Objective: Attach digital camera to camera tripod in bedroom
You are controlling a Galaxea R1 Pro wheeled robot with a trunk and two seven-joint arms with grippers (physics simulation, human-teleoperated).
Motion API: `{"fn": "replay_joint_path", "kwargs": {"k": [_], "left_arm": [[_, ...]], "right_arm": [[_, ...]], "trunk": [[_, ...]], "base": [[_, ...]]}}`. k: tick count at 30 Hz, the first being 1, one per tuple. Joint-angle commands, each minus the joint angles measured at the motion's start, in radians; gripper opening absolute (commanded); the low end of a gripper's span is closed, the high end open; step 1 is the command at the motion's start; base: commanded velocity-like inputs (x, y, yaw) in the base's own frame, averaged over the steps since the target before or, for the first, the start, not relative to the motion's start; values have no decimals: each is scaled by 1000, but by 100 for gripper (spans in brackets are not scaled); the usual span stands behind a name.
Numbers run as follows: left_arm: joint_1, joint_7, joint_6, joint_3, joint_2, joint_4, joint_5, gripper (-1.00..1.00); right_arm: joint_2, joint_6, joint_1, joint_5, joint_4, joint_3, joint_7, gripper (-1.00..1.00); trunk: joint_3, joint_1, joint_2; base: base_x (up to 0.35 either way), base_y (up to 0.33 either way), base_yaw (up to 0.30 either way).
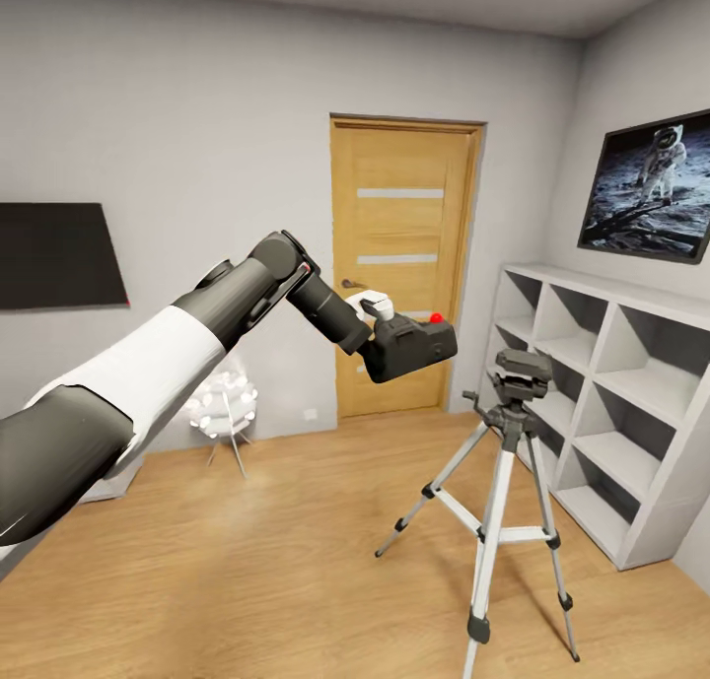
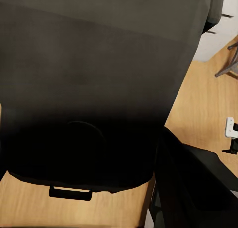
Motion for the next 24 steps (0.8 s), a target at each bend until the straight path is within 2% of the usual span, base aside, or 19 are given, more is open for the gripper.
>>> {"fn": "replay_joint_path", "kwargs": {"k": [1,9,21,24], "left_arm": [[0,-10,10,1,0,0,-11,-100],[0,-10,10,1,0,-1,-11,-100],[0,-10,10,1,-1,0,-11,-100],[0,-9,10,1,0,0,-11,-100]], "right_arm": [[0,-8,-1,-3,4,3,4,100],[0,-8,-2,-2,4,3,4,100],[0,-8,-1,-2,4,3,3,100],[0,-8,-2,-2,4,3,3,100]], "trunk": [[0,0,-1],[0,0,-1],[0,0,-1],[0,0,-1]], "base": [[0,0,84],[0,-85,28],[36,-281,5],[2,-273,238]]}}
